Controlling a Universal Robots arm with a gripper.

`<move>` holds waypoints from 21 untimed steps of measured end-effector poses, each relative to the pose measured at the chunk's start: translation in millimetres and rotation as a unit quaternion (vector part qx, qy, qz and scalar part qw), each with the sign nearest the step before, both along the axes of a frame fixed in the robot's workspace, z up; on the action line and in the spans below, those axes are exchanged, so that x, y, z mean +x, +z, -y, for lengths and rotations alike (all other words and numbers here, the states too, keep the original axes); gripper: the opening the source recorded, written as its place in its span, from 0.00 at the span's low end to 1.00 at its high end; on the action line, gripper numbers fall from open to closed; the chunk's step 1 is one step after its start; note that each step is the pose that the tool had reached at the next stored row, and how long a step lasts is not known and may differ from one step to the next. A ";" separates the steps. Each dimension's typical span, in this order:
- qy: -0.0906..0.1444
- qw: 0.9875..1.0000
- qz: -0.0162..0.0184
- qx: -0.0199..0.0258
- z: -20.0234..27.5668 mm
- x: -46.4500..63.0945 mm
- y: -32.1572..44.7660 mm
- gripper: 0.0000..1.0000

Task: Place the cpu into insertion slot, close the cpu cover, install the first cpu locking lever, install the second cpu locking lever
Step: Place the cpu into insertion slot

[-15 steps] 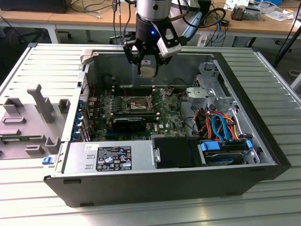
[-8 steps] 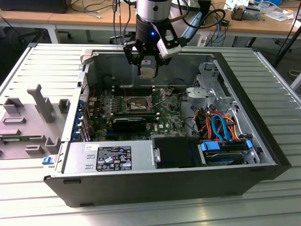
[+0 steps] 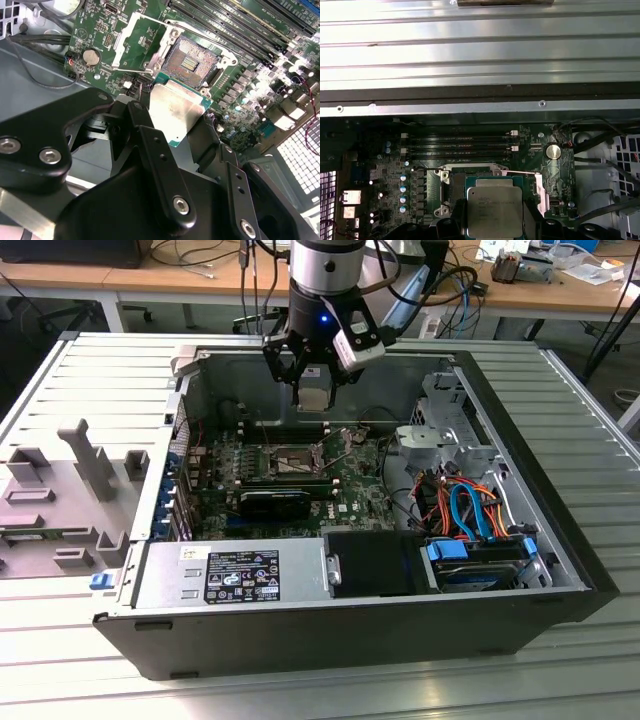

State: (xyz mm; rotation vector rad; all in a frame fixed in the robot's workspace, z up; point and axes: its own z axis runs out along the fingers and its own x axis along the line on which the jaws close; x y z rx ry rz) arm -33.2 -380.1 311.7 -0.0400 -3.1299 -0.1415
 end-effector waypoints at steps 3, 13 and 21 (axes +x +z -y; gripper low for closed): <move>0.000 1.000 0.000 0.000 0.0 0.0 -0.6 0.54; 0.000 1.000 0.000 0.000 0.2 0.0 -2.5 0.54; 0.000 1.000 0.000 0.000 0.4 0.0 -4.7 0.54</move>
